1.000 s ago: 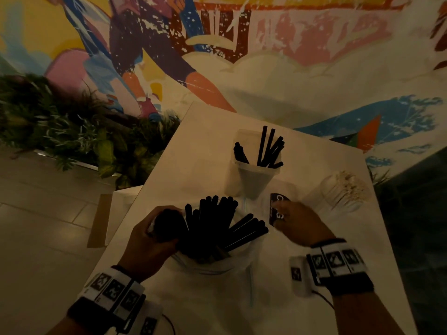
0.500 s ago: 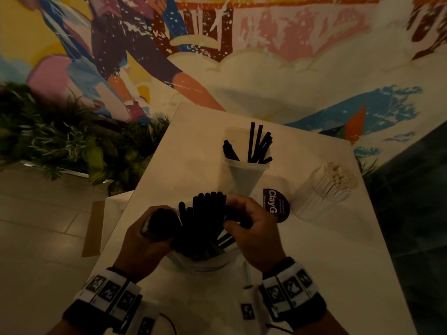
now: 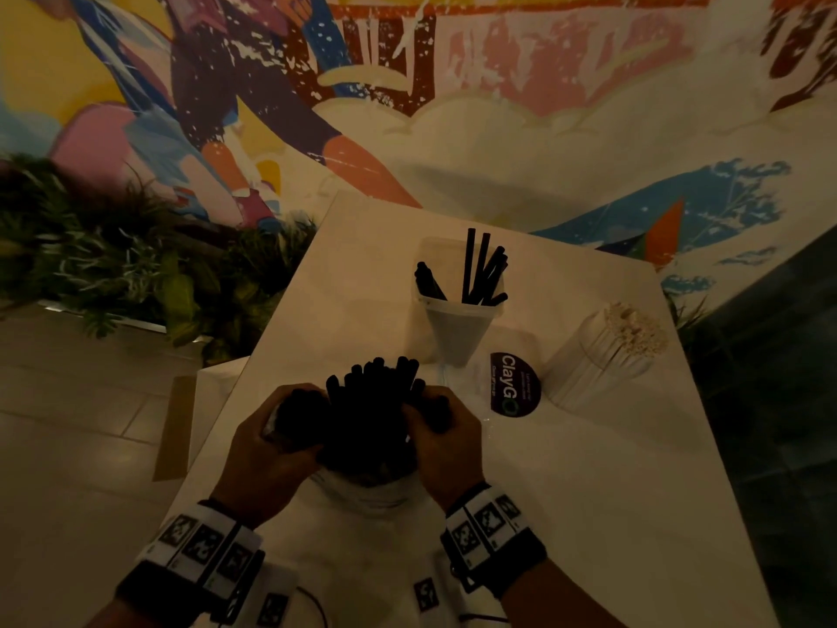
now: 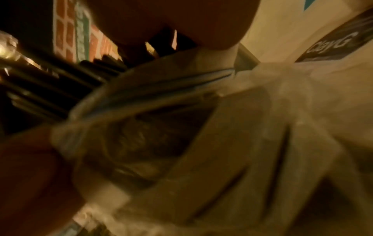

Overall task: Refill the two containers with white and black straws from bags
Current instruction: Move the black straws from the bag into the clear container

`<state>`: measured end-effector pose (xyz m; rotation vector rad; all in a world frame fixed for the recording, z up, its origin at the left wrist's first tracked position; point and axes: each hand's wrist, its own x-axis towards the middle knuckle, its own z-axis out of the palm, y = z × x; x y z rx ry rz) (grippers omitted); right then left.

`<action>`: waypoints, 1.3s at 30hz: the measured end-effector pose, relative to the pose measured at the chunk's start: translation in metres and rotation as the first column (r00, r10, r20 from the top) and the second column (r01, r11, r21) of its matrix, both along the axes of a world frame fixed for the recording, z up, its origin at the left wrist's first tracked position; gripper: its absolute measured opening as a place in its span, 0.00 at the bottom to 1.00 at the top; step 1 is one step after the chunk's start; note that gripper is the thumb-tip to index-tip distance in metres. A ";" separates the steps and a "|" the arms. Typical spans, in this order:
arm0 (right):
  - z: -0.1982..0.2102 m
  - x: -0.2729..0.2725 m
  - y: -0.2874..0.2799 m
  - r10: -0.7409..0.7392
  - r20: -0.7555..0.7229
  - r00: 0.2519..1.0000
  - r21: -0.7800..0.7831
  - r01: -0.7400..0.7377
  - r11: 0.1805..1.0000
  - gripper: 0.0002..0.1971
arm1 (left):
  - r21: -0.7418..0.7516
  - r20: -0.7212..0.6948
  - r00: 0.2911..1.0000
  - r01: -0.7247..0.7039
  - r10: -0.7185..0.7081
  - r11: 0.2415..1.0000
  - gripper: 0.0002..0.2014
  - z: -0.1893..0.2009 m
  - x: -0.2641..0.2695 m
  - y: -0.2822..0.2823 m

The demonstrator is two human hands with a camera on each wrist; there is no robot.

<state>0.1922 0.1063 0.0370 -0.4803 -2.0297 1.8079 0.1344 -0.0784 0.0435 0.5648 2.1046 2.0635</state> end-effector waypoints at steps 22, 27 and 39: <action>-0.019 0.002 0.018 0.016 0.021 1.000 0.183 -0.020 0.983 0.17 | 0.057 0.004 1.000 0.029 -0.029 0.998 0.23 0.006 0.004 0.002; -0.020 0.002 0.018 0.143 0.074 0.987 0.222 -0.157 0.962 0.14 | 0.053 0.004 1.000 0.031 -0.031 0.998 0.23 0.007 0.004 0.002; 0.079 -0.005 0.036 0.082 -0.207 0.975 -0.180 -0.120 0.976 0.22 | 0.044 0.015 1.000 0.017 -0.018 0.999 0.22 0.005 0.002 0.000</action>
